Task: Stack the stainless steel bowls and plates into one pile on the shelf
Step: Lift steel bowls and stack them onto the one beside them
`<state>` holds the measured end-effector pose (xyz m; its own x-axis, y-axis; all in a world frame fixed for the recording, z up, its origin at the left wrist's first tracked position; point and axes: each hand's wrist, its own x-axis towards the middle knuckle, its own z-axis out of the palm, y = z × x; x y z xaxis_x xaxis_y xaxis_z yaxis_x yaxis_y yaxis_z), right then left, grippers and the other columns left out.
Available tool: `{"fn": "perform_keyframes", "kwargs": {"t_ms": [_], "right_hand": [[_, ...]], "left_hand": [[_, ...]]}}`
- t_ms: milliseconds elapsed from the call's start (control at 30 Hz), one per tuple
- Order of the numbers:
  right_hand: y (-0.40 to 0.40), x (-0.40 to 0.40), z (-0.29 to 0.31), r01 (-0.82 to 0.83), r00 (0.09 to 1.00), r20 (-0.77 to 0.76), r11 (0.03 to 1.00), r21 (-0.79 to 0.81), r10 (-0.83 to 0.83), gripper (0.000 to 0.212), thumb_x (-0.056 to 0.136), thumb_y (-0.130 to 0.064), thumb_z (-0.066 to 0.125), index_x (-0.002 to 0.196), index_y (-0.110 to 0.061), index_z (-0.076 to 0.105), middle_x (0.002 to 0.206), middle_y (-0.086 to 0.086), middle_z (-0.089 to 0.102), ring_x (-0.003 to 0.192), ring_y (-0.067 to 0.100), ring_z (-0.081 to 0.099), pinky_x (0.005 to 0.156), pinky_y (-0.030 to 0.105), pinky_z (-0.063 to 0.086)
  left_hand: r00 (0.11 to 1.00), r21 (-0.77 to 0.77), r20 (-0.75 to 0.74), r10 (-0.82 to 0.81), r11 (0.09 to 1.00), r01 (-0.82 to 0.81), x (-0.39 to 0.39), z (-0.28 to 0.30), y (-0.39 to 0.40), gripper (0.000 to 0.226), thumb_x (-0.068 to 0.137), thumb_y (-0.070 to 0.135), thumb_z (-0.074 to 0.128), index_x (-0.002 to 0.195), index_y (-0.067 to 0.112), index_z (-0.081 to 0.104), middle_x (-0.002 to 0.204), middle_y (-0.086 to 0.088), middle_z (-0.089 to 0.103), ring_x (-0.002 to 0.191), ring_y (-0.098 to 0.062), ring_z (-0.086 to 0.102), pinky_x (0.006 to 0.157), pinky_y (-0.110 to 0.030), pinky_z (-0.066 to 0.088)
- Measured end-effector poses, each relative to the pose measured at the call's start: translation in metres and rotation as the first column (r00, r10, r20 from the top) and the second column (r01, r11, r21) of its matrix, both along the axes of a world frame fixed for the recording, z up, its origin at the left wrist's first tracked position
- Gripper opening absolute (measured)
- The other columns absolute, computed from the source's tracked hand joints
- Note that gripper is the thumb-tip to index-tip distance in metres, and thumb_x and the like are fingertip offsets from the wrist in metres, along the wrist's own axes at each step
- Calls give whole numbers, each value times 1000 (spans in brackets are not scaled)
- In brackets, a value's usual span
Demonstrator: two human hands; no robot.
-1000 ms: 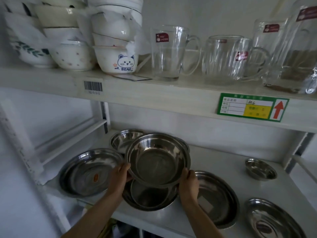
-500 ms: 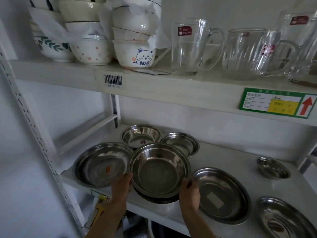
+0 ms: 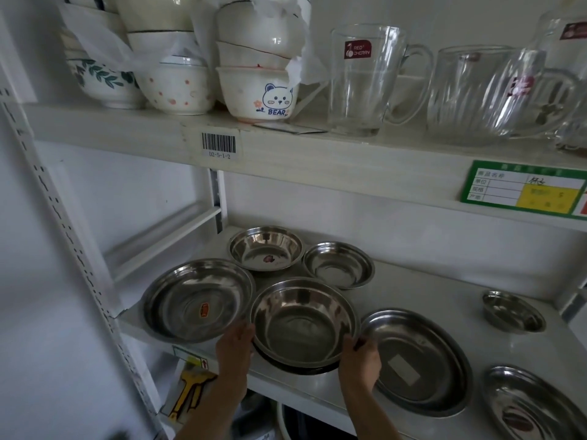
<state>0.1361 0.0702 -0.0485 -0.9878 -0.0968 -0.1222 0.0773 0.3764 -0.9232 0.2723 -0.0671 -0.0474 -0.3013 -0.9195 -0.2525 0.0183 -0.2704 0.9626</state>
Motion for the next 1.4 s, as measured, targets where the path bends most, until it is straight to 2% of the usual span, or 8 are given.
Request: {"fn": "perform_keyframes", "kwargs": {"t_ms": [133, 300, 433, 767, 867, 1100, 1267, 1400], "right_hand": [[4, 2, 6, 6, 1000, -6, 1000, 1, -6, 16, 89, -17, 63, 88, -11, 48, 102, 21, 65, 99, 40, 61, 86, 43, 45], [6, 2, 6, 2, 1000, 2, 1000, 21, -2, 21, 87, -17, 65, 96, -8, 48, 104, 22, 65, 101, 42, 61, 84, 42, 44], [6, -1, 4, -5, 1000, -14, 999, 45, 6, 27, 85, -19, 65, 102, -6, 48, 102, 21, 66, 98, 43, 61, 75, 39, 40], [7, -9, 0, -22, 994, -102, 974, 226, 46, 17, 94, -20, 45, 101, -5, 51, 108, 21, 62, 98, 43, 60, 72, 38, 35], [7, -11, 0, -8, 995, -99, 975, 220, 31, 15, 93, -19, 48, 99, -6, 52, 108, 21, 62, 99, 43, 60, 74, 39, 36], [-4, -16, 10, 23, 998, -66, 996, 85, -17, 18, 88, -20, 61, 101, -9, 59, 101, 18, 67, 97, 39, 62, 78, 38, 42], [-29, -21, 23, -61, 995, -76, 998, 33, 63, 20, 91, -25, 59, 106, -11, 61, 104, 14, 70, 98, 35, 64, 85, 40, 51], [-56, -25, 32, -111, 990, -80, 994, 20, 112, 27, 93, -29, 58, 110, -8, 63, 108, 12, 70, 102, 32, 64, 88, 39, 50]], "left_hand": [[1000, -67, -16, 8, 998, -9, -4, -3, 5, 15, 92, 9, 57, 80, 12, 65, 75, -7, 65, 70, -20, 60, 61, -26, 47], [999, -140, 20, 51, 989, -48, -6, -8, 7, 19, 90, 8, 59, 72, 8, 64, 71, -12, 60, 66, -20, 54, 60, -26, 44], [995, -131, 40, 96, 987, -90, -8, -14, 3, 3, 86, 5, 65, 87, 2, 65, 82, -19, 68, 69, -21, 59, 62, -28, 49], [997, -108, 30, 70, 992, -67, -6, -23, -6, 6, 86, 1, 63, 91, -3, 65, 74, -15, 64, 64, -22, 57, 56, -27, 48], [994, -163, 65, 84, 984, -72, -5, -21, -8, 4, 84, 2, 65, 81, 1, 66, 70, -10, 62, 67, -21, 56, 60, -26, 43], [996, -164, 33, 85, 983, -79, -6, -12, -14, 28, 85, 3, 61, 61, 15, 52, 60, -4, 47, 61, -19, 42, 61, -28, 37], [999, -144, 37, 19, 990, -13, -8, -8, -22, 29, 90, 9, 57, 62, 14, 52, 55, -1, 43, 53, -14, 37, 54, -25, 33], [999, -99, 13, -36, 994, 37, -18, 8, -40, 17, 93, 15, 53, 80, 10, 61, 66, -6, 52, 57, -15, 46, 54, -24, 40]]}}
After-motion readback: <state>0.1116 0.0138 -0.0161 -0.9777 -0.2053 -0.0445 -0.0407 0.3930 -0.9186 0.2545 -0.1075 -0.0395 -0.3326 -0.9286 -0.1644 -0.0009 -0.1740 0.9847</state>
